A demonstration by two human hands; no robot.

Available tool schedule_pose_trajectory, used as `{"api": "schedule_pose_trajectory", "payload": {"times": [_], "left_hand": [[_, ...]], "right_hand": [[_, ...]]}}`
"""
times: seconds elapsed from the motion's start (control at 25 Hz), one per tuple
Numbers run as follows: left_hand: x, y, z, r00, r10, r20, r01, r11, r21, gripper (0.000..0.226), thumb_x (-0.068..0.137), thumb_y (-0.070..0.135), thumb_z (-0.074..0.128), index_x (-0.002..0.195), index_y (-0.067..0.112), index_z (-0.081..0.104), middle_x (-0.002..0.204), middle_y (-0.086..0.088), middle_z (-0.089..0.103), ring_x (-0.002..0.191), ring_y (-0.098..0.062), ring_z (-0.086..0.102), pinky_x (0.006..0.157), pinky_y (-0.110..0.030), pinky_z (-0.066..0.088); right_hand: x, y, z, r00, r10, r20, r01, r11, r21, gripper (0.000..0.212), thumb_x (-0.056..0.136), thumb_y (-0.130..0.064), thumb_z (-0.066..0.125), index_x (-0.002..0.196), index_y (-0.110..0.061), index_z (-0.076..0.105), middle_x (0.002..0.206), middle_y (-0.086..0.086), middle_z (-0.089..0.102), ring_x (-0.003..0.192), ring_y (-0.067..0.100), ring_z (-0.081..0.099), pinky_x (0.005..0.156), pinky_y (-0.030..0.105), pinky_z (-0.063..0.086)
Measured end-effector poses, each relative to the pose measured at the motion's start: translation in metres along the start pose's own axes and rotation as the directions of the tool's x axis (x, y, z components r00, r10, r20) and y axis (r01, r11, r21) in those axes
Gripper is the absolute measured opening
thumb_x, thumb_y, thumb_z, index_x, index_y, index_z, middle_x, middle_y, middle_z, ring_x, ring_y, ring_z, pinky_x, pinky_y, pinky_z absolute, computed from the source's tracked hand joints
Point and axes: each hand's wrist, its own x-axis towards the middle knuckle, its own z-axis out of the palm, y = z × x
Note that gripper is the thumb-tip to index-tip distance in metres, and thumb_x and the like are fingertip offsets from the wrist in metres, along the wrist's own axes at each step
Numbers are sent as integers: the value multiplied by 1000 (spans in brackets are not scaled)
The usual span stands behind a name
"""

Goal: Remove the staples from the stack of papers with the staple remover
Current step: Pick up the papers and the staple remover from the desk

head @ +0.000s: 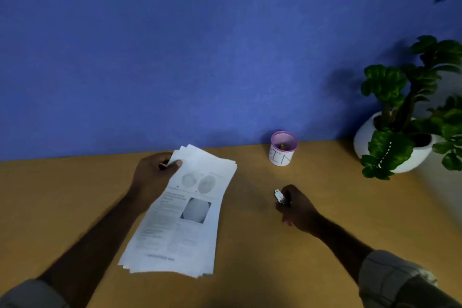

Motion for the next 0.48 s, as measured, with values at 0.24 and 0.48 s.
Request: {"api": "schedule_pose_trajectory", "payload": {"times": [0.24, 0.48], "left_hand": [[27, 59, -67, 863, 475, -175, -396, 849, 350, 8, 88, 13, 73, 94, 8, 76, 87, -1, 62, 72, -20, 57, 67, -18, 37], [-7, 68, -25, 707, 706, 28, -629, 611, 481, 24, 88, 22, 53, 100, 22, 74, 88, 0, 61, 73, -25, 60, 62, -33, 48]], "right_hand": [[-1, -38, 8, 1000, 13, 25, -20, 957, 288, 5, 92, -22, 64, 97, -19, 64, 89, 12, 67, 56, 24, 69, 45, 27, 52], [0, -42, 9, 992, 124, 33, -127, 923, 362, 7, 93, -19, 63, 92, -12, 63, 78, 17, 62, 50, 20, 60, 43, 26, 50]]}}
